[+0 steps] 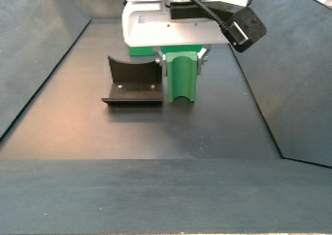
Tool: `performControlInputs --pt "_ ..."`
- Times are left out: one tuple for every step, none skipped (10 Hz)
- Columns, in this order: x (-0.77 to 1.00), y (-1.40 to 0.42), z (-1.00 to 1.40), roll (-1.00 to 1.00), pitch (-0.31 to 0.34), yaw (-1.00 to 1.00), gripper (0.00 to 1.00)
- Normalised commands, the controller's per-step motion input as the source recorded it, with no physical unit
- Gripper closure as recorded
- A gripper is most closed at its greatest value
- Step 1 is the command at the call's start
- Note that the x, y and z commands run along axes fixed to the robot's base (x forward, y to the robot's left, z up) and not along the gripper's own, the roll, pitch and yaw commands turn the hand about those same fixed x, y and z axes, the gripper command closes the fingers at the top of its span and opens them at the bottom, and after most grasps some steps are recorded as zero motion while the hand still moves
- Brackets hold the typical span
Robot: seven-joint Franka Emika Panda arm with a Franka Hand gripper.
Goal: Pick up the arch object. Move up. Move to above the board. Insert the arch object.
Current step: Pick up the arch object, then move up.
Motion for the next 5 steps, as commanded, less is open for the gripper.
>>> performControlInputs --pt "0.00 0.00 0.00 0.00 0.000 0.00 1.00" --pt "0.00 0.00 0.00 0.00 0.000 0.00 1.00" --pt "0.00 0.00 0.83 0.00 0.000 0.00 1.00" --pt "-0.05 0.04 0.80 0.00 0.019 0.03 1.00" --pt "-0.06 0.03 0.68 0.00 0.016 0.02 1.00"
